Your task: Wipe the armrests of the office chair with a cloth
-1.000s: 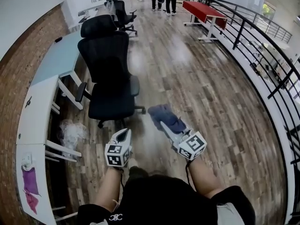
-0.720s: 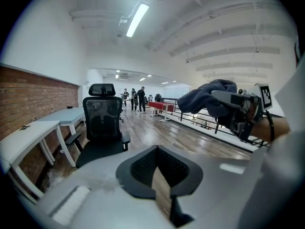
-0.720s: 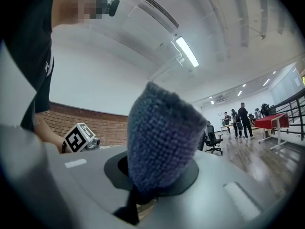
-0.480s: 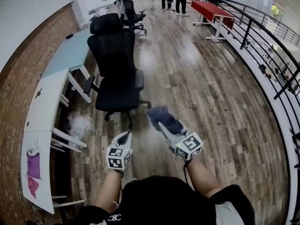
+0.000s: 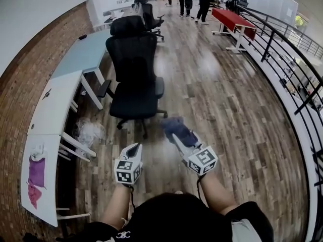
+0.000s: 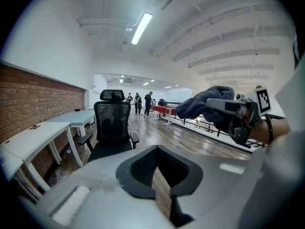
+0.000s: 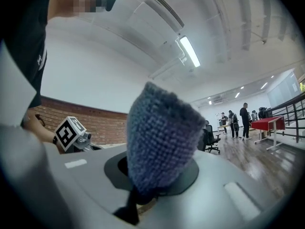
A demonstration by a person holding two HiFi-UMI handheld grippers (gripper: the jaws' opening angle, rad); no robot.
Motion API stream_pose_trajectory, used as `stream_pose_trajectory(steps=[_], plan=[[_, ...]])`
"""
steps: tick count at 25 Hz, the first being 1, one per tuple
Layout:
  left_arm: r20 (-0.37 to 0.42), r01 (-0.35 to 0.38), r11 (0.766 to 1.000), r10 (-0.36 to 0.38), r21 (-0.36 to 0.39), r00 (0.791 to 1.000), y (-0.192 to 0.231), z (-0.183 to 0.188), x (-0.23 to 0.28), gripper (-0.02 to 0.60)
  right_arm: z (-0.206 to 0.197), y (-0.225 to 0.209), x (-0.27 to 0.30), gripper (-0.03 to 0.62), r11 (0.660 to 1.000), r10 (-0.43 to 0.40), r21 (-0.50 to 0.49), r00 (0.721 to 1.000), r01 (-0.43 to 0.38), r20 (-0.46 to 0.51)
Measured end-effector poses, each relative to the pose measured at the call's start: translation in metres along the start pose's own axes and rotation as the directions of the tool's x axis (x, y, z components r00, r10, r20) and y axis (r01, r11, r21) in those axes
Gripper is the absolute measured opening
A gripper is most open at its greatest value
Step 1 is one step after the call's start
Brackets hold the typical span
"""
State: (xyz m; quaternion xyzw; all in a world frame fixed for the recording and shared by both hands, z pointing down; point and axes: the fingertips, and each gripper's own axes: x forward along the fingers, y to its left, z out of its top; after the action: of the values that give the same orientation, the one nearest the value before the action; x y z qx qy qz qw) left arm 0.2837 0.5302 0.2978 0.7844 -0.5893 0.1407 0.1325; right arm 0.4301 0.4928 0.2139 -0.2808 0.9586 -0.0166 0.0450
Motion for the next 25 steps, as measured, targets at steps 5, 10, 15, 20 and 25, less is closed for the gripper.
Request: stream_pose_trajectory(steps=[5, 10, 15, 20, 25], plan=[[0.011, 0.005, 1.0, -0.005, -0.009, 1.0, 0.022, -0.007, -0.023, 0.006, -0.011, 0.024, 0.011, 0.057, 0.999, -0.04, -0.011, 0.998, 0.039, -0.045], [0.009, 0.018, 0.999, -0.018, -0.027, 1.0, 0.034, -0.016, -0.035, 0.006, -0.018, 0.042, 0.016, 0.057, 0.999, -0.042, -0.016, 0.996, 0.041, -0.082], [0.013, 0.035, 0.999, -0.034, -0.04, 0.999, 0.041, -0.019, -0.04, 0.006, -0.025, 0.056, 0.026, 0.057, 0.999, -0.028, -0.033, 0.993, 0.024, -0.119], [0.0, 0.047, 0.997, -0.048, -0.053, 0.999, 0.043, -0.026, -0.037, 0.006, -0.029, 0.059, 0.031, 0.057, 0.999, -0.026, -0.031, 0.991, 0.022, -0.128], [0.01, 0.044, 0.996, -0.044, -0.078, 0.999, 0.048, -0.026, -0.033, 0.006, -0.037, 0.059, 0.033, 0.057, 0.999, -0.024, -0.039, 0.988, 0.018, -0.151]])
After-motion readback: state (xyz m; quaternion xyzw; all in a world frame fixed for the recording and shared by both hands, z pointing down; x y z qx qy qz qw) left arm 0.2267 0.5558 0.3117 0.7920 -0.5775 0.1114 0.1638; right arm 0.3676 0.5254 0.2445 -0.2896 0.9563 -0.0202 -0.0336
